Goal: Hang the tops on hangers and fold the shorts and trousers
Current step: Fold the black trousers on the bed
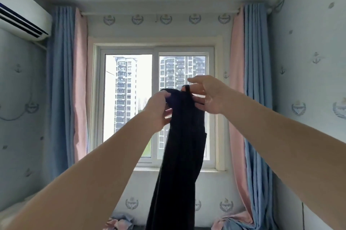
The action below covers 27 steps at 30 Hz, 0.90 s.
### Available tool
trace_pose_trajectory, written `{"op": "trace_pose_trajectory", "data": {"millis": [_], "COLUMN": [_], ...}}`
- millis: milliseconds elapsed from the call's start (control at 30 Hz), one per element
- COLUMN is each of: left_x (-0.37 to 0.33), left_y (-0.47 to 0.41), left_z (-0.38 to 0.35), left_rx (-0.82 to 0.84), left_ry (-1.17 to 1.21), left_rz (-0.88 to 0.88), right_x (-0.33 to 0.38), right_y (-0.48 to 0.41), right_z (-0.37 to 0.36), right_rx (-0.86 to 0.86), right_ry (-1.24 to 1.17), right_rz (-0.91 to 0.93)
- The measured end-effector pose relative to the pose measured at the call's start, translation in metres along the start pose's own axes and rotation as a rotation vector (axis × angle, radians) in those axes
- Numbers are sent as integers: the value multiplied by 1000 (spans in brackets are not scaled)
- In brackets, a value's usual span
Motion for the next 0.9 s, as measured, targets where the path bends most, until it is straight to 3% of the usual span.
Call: {"op": "trace_pose_trajectory", "data": {"millis": [133, 233, 333, 467, 533, 600, 667, 733, 800, 900], "left_x": [-3, -2, -3, -14, -23, -32, -38, -41, -44, -51], "left_y": [8, 3, -9, -29, -38, -46, -54, -61, -68, -79], "left_z": [0, 11, 32, 71, 91, 111, 129, 147, 167, 202], "left_rx": [92, 11, -67, -72, -66, -54, -24, 18, 53, 49], "left_ry": [-157, -290, -279, -209, -152, -101, -64, -53, -64, -86], "left_rz": [-128, -263, -299, -282, -270, -253, -212, -164, -144, -147], "right_x": [10, 18, 17, -1, -29, -68, -106, -120, -118, -101], "right_y": [4, 7, 6, -6, -15, -25, -22, -9, -4, -6], "right_z": [-28, -45, -50, -8, 16, 13, -21, -57, -85, -111], "right_rx": [13, -5, -34, -377, -500, -322, 86, 365, 367, 184], "right_ry": [95, 159, 275, 436, 468, 319, 134, 63, 33, -47], "right_rz": [123, 227, 345, 548, 457, 211, -63, -120, -80, -54]}}
Point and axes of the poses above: each hand's wrist, its own y-axis away from the middle knuckle, its own z-axis out of the back of the hand, x = y × z, the point moved 7 cm from there along -y, towards the middle knuckle, and after that the axes turned 12 degrees about -x, right-handed, at the moved point
